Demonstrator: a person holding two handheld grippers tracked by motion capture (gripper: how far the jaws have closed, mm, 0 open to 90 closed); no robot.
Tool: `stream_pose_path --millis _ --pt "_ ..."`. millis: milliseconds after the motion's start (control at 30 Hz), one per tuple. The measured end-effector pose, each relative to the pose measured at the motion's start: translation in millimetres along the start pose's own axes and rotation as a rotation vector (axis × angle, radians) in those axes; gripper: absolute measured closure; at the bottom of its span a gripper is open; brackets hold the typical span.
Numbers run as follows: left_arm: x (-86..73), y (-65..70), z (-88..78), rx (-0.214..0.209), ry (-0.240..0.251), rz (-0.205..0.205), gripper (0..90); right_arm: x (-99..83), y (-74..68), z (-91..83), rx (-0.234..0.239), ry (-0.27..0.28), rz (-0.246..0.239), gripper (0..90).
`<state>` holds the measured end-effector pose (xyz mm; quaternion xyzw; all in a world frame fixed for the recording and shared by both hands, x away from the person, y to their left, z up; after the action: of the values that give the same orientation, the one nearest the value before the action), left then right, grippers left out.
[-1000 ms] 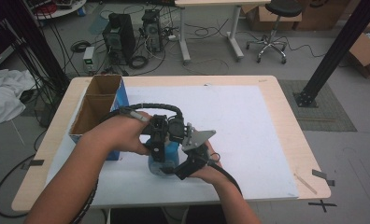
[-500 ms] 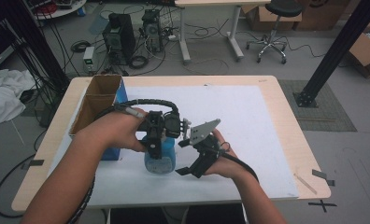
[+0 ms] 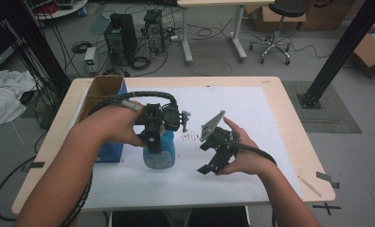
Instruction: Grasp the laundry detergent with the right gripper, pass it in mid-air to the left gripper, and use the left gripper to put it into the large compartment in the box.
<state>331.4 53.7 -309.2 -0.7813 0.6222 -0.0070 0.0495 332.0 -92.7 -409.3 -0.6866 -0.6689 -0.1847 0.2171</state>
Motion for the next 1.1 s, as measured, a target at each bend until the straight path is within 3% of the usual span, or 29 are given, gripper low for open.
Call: stream_pose_path --millis 67,133,467,667,800,833,867,933,967,1000,1033,1100 --pt "-0.7 -1.2 -2.0 0.004 -0.005 -0.005 38.8 -1.3 0.4 -1.9 -0.002 -0.015 -0.001 14.8" --pt "-3.1 -4.9 -8.3 0.010 -0.012 -0.019 38.8 -6.0 1.7 -7.2 0.000 -0.085 -0.004 15.0" --pt "-14.2 -18.6 -36.2 0.030 -0.016 -0.075 38.8 -16.1 5.4 -19.3 0.030 -0.235 0.012 15.5" --pt "-19.8 -25.6 -49.3 0.012 -0.005 -0.121 38.8 -17.7 9.6 -26.2 0.014 -0.247 0.009 15.4" --pt "-25.6 -33.2 -61.6 -0.008 -0.012 -0.202 38.7 -21.5 11.3 -33.0 0.003 -0.279 -0.027 15.4" --pt "-25.6 -33.2 -61.6 -0.008 -0.012 -0.202 38.7 -22.6 12.1 -34.6 -0.002 -0.294 -0.035 15.4" --pt "-28.5 -36.9 -66.6 -0.021 -0.017 -0.251 38.7 -23.8 13.1 -35.9 -0.008 -0.305 -0.038 15.4" --pt "-31.9 -41.1 -71.6 -0.038 -0.019 -0.307 38.7 -26.7 14.4 -39.4 -0.005 -0.342 -0.039 15.4" --pt "-31.9 -41.1 -71.6 -0.038 -0.019 -0.307 38.7 -26.7 14.4 -39.4 -0.005 -0.342 -0.039 15.4" --pt "-35.7 -43.8 -77.2 -0.054 -0.021 -0.364 38.6 -30.3 15.8 -43.5 -0.008 -0.385 -0.042 15.4" --pt "-35.7 -43.8 -77.2 -0.054 -0.021 -0.364 38.6 -30.3 15.8 -43.5 -0.008 -0.385 -0.042 15.4" --pt "-39.3 -46.2 -83.9 -0.067 -0.015 -0.422 38.7 -33.5 17.3 -47.4 -0.006 -0.419 -0.047 15.4"
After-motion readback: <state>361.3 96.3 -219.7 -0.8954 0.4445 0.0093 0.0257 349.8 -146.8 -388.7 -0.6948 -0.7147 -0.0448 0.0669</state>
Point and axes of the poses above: each handheld gripper's, and its own axes: z roughly forward along the jaws, x roughly out of its top, y roughly to its right, the point moved 8 cm from there along z, roughly forward along the jaws, and after that the axes turned 9 degrees about -z, right-handed, at the moved point
